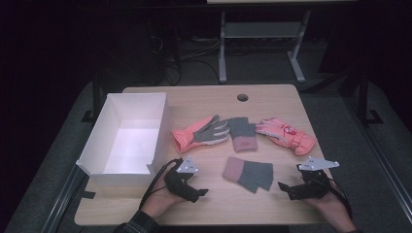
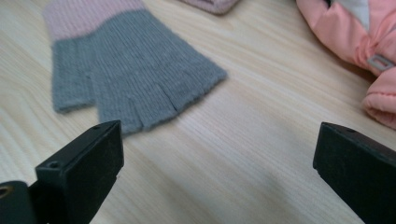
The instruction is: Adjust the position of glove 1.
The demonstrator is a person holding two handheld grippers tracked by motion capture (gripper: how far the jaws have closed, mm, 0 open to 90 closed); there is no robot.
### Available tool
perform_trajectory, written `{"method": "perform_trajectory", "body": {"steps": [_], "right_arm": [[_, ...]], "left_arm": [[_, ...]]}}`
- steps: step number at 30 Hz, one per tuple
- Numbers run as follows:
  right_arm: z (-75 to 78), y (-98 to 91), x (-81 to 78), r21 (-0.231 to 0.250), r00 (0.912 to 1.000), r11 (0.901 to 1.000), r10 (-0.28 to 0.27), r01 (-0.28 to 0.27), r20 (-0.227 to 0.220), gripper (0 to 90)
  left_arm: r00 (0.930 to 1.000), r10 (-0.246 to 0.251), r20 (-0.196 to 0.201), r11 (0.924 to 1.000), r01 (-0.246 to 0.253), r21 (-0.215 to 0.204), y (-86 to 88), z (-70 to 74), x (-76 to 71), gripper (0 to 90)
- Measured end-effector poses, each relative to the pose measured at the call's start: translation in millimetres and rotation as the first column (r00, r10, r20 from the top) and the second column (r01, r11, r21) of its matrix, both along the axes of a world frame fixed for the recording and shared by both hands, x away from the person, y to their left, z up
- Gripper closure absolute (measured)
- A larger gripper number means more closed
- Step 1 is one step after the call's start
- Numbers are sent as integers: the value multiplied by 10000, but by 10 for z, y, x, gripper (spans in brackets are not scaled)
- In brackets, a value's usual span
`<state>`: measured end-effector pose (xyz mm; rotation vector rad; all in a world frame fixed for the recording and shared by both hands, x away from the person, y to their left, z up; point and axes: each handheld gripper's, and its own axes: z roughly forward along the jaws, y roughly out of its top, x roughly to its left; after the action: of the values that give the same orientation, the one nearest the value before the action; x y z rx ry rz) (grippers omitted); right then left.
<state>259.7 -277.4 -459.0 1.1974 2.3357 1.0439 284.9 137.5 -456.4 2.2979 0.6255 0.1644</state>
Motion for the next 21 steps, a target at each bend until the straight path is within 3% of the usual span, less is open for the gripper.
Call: {"method": "perform_trajectory", "body": {"steps": [9, 12, 13, 14, 15, 18, 19, 20, 21], "right_arm": [[35, 30, -8, 39, 9996, 9998, 208, -207, -194, 24], [67, 26, -11, 148, 9997, 9997, 183, -180, -170, 145], [67, 26, -11, 148, 9997, 9997, 183, -180, -170, 145], [103, 36, -5, 185, 9998, 9997, 132, -130, -113, 222], [103, 36, -5, 185, 9998, 9997, 132, -130, -113, 222], [173, 101, 21, 406, 9998, 9991, 84, -91, 164, 415], [173, 101, 21, 406, 9998, 9991, 84, -91, 164, 415], [190, 143, 27, 567, 9997, 9983, 123, -134, 201, 539], [190, 143, 27, 567, 9997, 9983, 123, -134, 201, 539]], "left_arm": [[10000, -33, 38, 9995, 32, 320, -14, 29, 7, 132], [10000, -14, -31, 9998, 15, 190, -6, 40, 12, 132], [10000, -30, -50, 9999, 30, 162, -5, 43, 14, 132], [10000, -51, -6, 9998, 51, 207, -6, 46, 11, 132], [10000, -51, -6, 9998, 51, 207, -6, 46, 11, 131], [9999, -86, 58, 9998, 85, 158, -5, 69, 0, 131], [9999, -86, 58, 9998, 85, 158, -5, 69, 0, 130], [9999, -82, 70, 9999, 81, 149, -2, 67, -1, 130], [9999, -108, 76, 9998, 106, 167, 2, 63, -3, 130]]}}
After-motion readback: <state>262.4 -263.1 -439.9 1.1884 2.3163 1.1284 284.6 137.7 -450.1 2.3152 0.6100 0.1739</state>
